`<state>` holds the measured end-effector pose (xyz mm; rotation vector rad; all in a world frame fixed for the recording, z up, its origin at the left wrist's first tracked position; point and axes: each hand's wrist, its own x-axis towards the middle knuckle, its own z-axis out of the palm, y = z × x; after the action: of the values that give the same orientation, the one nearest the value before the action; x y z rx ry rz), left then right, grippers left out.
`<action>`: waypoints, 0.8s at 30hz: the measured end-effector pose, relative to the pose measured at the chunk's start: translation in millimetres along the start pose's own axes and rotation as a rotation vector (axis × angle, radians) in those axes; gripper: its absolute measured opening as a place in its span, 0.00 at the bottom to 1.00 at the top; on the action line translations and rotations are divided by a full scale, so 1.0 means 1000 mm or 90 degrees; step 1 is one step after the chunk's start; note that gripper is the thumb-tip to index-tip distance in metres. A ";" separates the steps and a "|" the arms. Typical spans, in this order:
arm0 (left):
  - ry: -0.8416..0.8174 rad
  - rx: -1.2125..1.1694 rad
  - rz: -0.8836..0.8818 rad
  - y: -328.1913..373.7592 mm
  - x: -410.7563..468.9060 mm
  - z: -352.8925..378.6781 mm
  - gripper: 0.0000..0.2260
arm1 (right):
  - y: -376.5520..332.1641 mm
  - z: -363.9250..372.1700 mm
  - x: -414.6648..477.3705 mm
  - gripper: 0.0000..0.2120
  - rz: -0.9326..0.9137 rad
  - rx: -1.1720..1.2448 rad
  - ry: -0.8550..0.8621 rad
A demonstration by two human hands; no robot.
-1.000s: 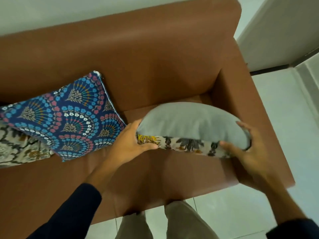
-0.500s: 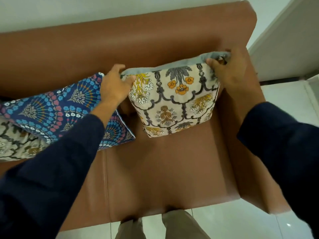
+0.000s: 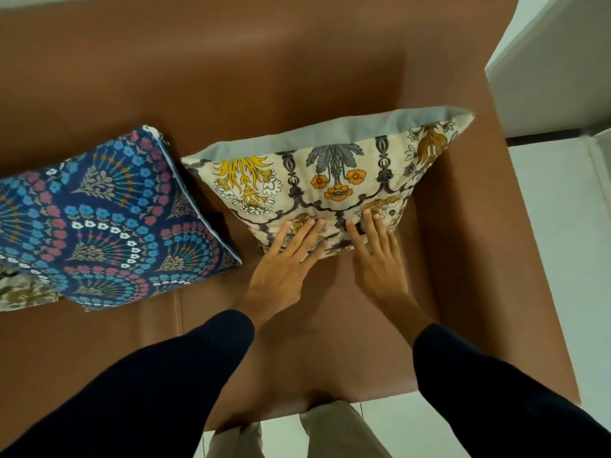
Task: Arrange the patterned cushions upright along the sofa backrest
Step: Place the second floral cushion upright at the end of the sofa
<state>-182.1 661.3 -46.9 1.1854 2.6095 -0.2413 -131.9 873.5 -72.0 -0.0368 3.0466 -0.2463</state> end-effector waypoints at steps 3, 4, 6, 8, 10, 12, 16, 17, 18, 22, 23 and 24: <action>-0.066 0.029 0.041 0.009 0.001 0.014 0.39 | 0.010 0.012 -0.003 0.38 -0.014 -0.017 -0.058; -0.092 0.021 0.066 0.012 -0.001 0.019 0.38 | 0.013 0.014 -0.006 0.40 -0.025 -0.029 -0.083; -0.158 -0.019 0.096 0.016 -0.008 0.023 0.36 | 0.022 0.016 -0.015 0.43 -0.041 -0.048 -0.193; -0.261 -0.107 0.080 0.019 -0.014 0.025 0.30 | 0.037 0.019 -0.029 0.37 -0.038 -0.050 -0.404; -0.372 -0.258 -0.031 0.015 -0.023 0.022 0.25 | 0.054 0.007 -0.034 0.26 0.110 -0.008 -0.527; -0.342 -0.435 -0.237 -0.002 -0.035 0.021 0.30 | 0.072 -0.008 -0.022 0.24 0.313 0.135 -0.411; -0.043 -0.755 -0.500 -0.057 -0.035 -0.013 0.55 | 0.090 -0.048 0.033 0.56 0.347 0.695 -0.167; -0.003 -0.781 -0.493 -0.066 -0.028 -0.025 0.55 | 0.086 -0.059 0.046 0.57 0.324 0.757 -0.167; 0.019 -0.779 -0.485 -0.071 -0.018 -0.037 0.52 | 0.081 -0.066 0.058 0.57 0.312 0.798 -0.174; 0.086 -0.699 -0.454 -0.074 0.007 -0.065 0.48 | 0.062 -0.073 0.067 0.51 0.400 0.920 -0.120; 0.108 -0.714 -0.434 -0.075 0.007 -0.070 0.48 | 0.060 -0.071 0.062 0.48 0.420 0.942 -0.096; 0.132 -0.739 -0.409 -0.077 0.007 -0.076 0.49 | 0.059 -0.067 0.055 0.45 0.442 0.962 -0.074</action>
<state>-257.3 635.6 26.1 -0.0292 2.4530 1.1613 -193.8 940.5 -19.9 0.9484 1.8108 -2.0790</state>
